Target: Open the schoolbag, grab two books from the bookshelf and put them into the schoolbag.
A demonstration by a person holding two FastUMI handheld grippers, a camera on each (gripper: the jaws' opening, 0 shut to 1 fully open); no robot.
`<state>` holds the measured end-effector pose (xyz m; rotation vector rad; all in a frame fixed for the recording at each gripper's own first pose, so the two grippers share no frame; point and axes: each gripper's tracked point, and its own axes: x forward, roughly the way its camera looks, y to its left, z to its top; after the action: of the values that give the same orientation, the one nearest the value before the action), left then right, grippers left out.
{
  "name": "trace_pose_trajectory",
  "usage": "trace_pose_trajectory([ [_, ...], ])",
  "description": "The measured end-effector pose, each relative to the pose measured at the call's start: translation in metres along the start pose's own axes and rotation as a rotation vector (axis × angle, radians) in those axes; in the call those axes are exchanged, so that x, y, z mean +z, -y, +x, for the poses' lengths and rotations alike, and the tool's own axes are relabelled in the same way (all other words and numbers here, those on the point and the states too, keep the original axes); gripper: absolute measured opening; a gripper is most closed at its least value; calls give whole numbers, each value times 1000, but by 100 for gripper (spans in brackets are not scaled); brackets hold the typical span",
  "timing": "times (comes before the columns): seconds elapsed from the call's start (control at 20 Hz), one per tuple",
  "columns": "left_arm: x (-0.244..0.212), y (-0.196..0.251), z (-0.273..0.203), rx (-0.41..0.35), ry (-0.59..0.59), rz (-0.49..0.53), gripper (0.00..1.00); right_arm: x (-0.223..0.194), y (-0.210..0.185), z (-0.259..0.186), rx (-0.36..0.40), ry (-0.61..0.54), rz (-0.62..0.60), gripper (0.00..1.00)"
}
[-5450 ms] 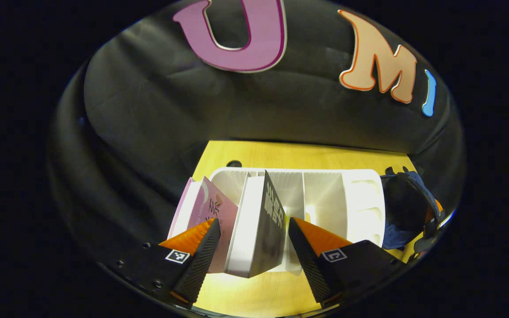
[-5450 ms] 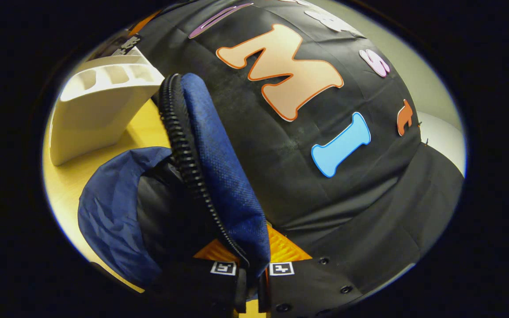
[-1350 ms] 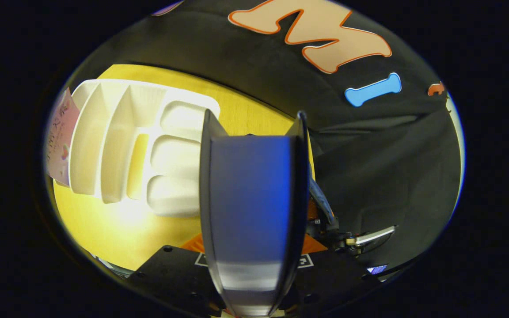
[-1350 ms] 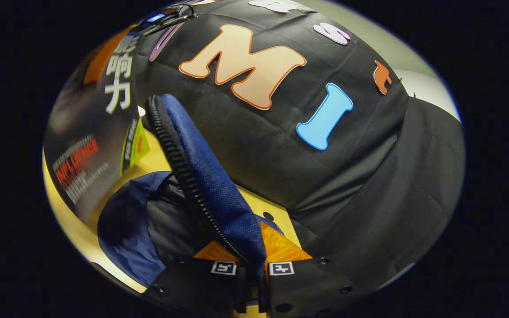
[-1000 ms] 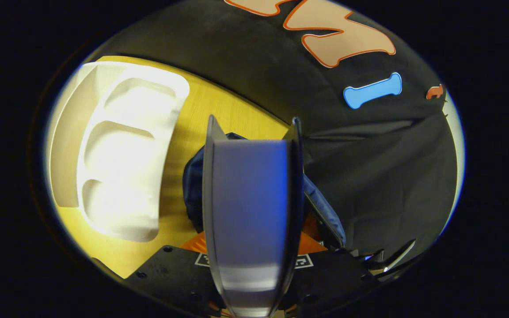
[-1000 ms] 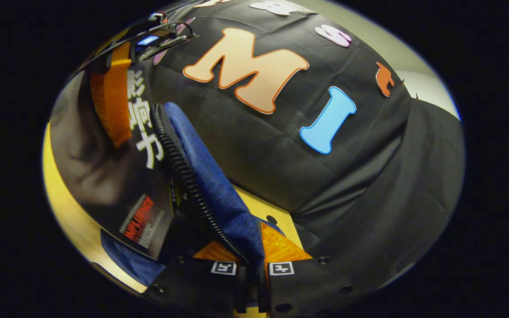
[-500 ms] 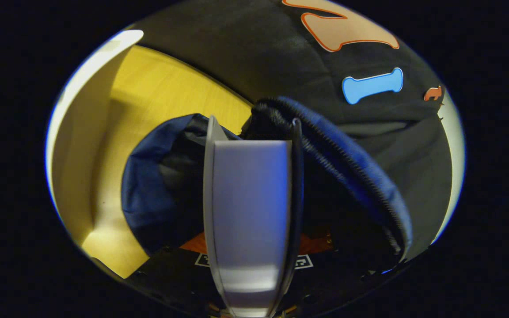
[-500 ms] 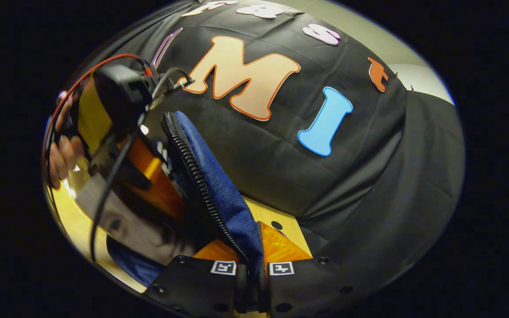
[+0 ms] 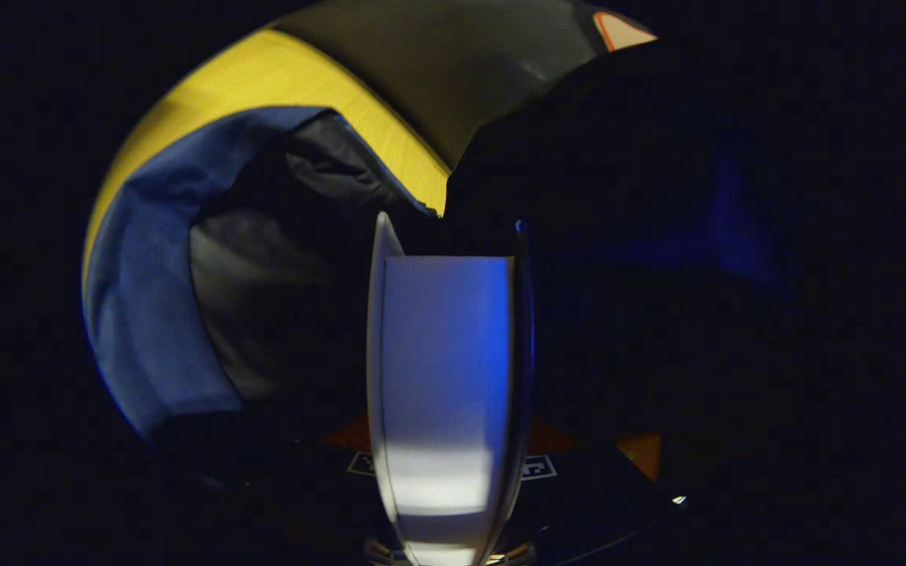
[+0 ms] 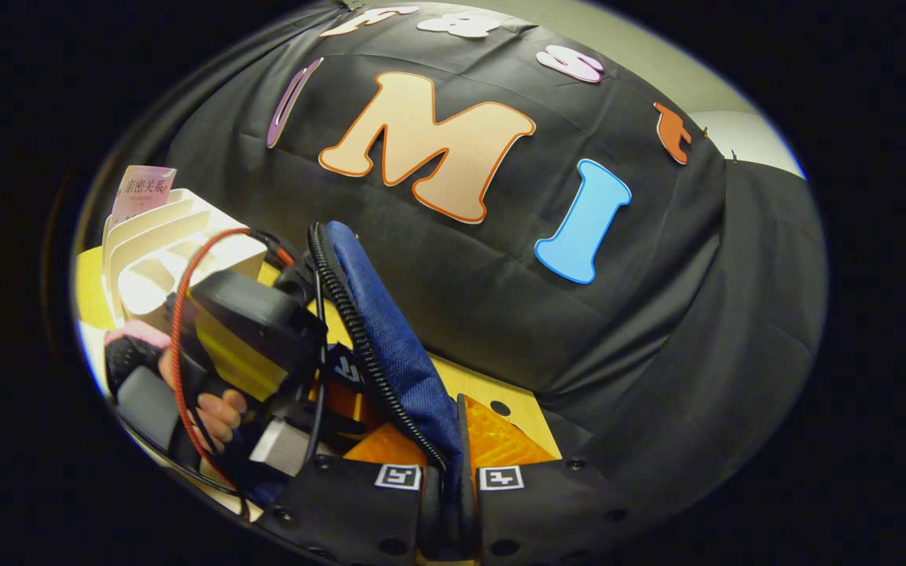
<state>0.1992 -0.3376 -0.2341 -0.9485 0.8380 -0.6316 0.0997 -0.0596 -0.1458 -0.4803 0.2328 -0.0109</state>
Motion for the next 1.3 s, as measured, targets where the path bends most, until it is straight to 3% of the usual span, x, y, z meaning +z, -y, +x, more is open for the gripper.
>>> trace_pose_trajectory([
  [0.3,6,-28,23,43,-4,-64,36,-5,0,1,11,-12,-16,10],
  [0.45,2,-39,11,89,-1,-88,52,-7,1,1,8,-12,-35,10],
  [0.6,0,-42,-5,160,-5,-17,65,-8,3,1,3,-15,-46,13],
  [0.7,-3,-40,-23,199,-7,44,81,-7,3,1,2,-14,-56,13],
  [0.75,-4,-38,-32,217,-6,76,72,-8,3,1,1,-15,-57,10],
  [0.8,-5,-36,-41,237,-1,109,85,-9,3,1,0,-16,-56,13],
  [1.0,-10,-20,-85,316,6,201,96,-11,4,1,0,-19,-81,10],
  [1.1,-14,-6,-104,342,-8,242,90,-14,3,1,5,-27,-86,13],
  [1.15,-15,0,-115,344,-18,272,96,-14,3,1,7,-30,-80,13],
  [1.3,-22,10,-146,378,-48,340,95,-13,4,1,3,-31,-78,13],
])
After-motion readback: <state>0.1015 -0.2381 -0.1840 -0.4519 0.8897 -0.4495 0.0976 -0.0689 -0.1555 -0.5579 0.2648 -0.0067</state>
